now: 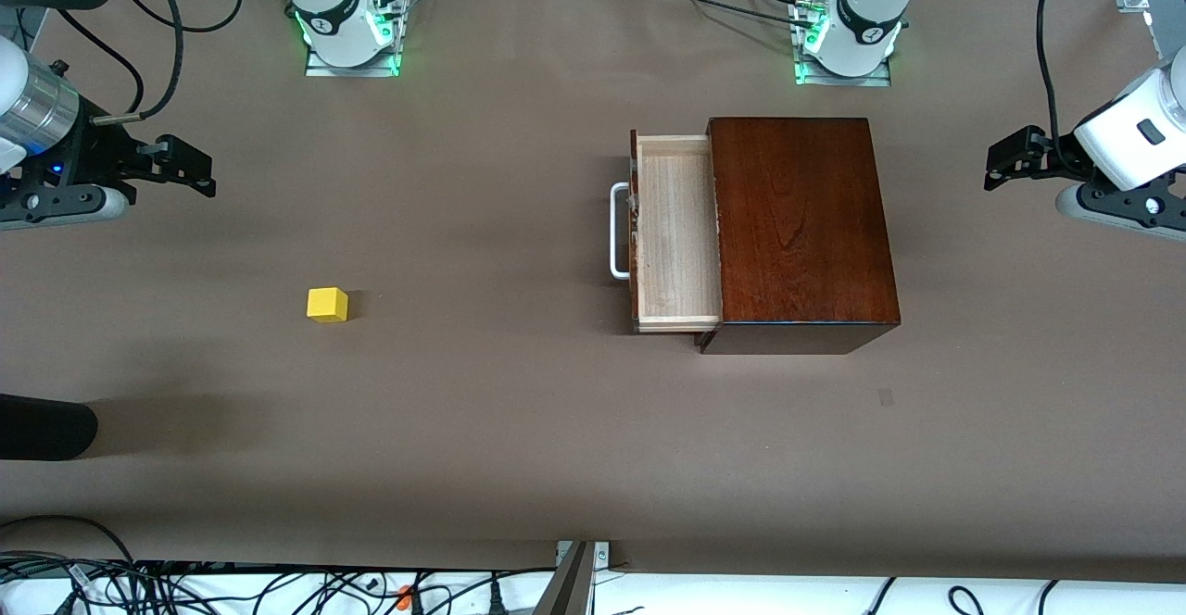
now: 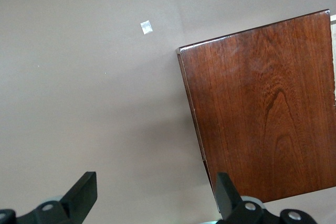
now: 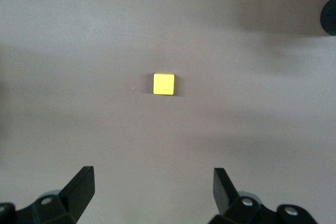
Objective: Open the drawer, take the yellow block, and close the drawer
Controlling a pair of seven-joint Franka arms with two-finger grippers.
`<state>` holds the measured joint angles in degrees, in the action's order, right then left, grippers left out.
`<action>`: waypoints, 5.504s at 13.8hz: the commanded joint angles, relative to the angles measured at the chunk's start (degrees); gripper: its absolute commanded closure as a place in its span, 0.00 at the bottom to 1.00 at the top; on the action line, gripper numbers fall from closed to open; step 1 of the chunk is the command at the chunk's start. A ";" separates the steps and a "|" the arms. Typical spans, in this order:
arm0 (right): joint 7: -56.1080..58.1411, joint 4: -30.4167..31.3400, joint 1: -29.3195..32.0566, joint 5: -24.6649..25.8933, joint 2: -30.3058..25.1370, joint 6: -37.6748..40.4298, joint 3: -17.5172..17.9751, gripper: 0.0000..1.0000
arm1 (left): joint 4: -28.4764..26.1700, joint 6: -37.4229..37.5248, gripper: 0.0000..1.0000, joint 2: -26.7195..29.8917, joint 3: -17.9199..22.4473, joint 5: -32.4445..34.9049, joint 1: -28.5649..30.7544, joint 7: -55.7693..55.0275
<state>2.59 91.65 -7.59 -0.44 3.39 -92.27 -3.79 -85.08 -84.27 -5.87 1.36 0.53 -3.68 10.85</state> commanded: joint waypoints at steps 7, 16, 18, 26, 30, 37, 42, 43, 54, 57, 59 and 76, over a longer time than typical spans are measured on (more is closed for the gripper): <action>0.83 -1.21 0.65 -0.18 0.38 1.30 0.27 0.00 | 1.14 2.27 0.00 -3.43 -6.88 -7.90 -1.85 12.60; 0.83 -1.21 0.65 -0.18 0.38 1.30 0.27 0.00 | 1.23 -23.46 0.00 -19.42 -24.39 -8.97 -9.40 39.80; 0.83 -1.30 0.65 -0.18 0.38 1.21 0.27 0.00 | 1.14 -27.33 0.00 -21.97 -24.30 -8.88 -12.65 46.69; 0.83 -1.21 0.65 -0.18 0.38 1.21 0.27 0.00 | -8.59 -47.10 0.00 -25.77 -24.30 -8.79 -19.43 50.32; 0.83 -1.21 0.65 -0.18 0.38 1.21 0.27 0.00 | -13.18 -48.88 0.00 -25.76 -24.30 -5.20 -20.05 50.14; 0.83 -1.21 0.73 -0.18 0.38 1.21 0.27 0.00 | -13.45 -37.83 0.00 -24.27 -23.69 0.52 -17.24 50.32; 0.83 -1.30 0.73 -0.18 0.38 1.21 0.27 0.00 | -13.27 -31.05 0.00 -23.31 -23.68 3.69 -13.64 50.32; 0.83 -1.21 0.65 -0.18 0.38 1.21 0.27 0.00 | -13.19 -30.78 0.00 -23.30 -23.68 5.17 -12.94 50.32; 0.83 -1.21 0.73 -0.18 0.39 1.21 0.27 0.00 | -12.83 -30.07 0.00 -22.78 -23.59 5.02 -12.49 46.64; 0.83 -1.21 0.73 -0.18 0.39 1.30 0.27 0.00 | -8.71 -29.11 0.00 -18.58 -28.07 0.27 -12.23 33.06; 0.83 -1.21 0.73 -0.18 0.38 1.30 0.27 0.00 | -7.30 -23.26 0.00 -13.31 -27.55 -0.18 -9.87 23.47; 0.83 -1.21 0.73 -0.18 0.47 1.12 0.27 0.00 | -7.46 -9.93 0.00 7.00 2.16 0.44 0.43 -8.89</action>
<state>2.59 91.58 -7.52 -0.44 3.46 -92.10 -3.89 -85.70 -90.42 -4.93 1.05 2.29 -0.91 7.55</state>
